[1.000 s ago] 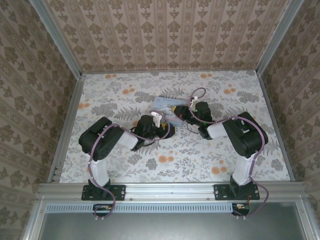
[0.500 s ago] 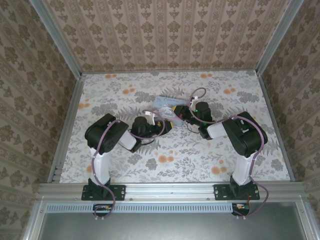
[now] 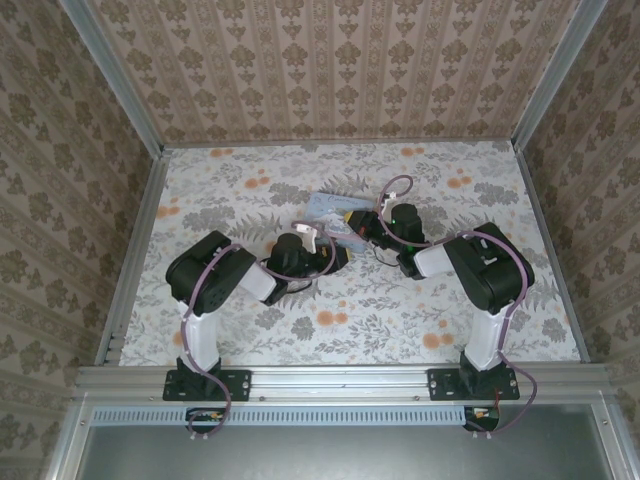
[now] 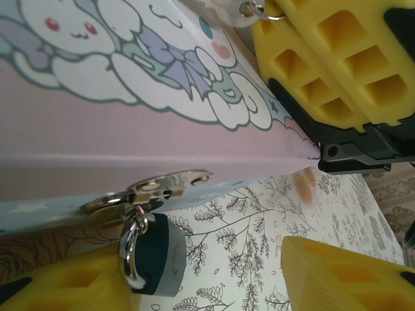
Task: Unlock a padlock with a key
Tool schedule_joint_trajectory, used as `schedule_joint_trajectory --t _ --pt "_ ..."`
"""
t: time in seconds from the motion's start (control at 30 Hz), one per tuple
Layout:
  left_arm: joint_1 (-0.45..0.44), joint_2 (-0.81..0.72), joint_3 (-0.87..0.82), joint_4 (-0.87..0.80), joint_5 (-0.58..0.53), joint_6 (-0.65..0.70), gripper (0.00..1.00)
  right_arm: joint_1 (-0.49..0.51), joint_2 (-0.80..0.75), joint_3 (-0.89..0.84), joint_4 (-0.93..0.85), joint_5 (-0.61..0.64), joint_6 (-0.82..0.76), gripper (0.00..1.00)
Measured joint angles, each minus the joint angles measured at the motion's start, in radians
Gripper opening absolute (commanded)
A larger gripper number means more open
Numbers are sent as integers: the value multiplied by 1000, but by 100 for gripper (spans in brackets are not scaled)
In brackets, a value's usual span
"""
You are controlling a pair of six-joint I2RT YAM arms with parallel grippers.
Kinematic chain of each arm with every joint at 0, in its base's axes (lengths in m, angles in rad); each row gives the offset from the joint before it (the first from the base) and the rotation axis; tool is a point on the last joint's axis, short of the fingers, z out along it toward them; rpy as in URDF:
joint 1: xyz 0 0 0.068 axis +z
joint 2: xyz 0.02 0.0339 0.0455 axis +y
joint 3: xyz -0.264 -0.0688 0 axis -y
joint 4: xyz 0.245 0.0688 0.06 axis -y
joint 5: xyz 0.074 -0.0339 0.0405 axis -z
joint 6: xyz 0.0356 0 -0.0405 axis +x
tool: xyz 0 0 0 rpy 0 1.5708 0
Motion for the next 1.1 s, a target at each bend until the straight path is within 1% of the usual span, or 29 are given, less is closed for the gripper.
schedule_joint_trajectory --t 0.2,0.47,0.73,0.9,1.1 --pt "-2 2 -2 11 -28 -31 51 -1 10 0 20 -3 2 0" --pt "-2 29 -5 47 -59 -71 39 -2 13 0 28 -4 4 0" --pt "-2 43 -5 52 -76 -87 25 -6 15 0 32 -11 8 0" --pt "0 45 -5 51 -84 -100 13 -10 15 0 33 -15 8 0" --pt "8 45 -7 55 -83 -117 2 -16 9 -3 30 -25 12 0"
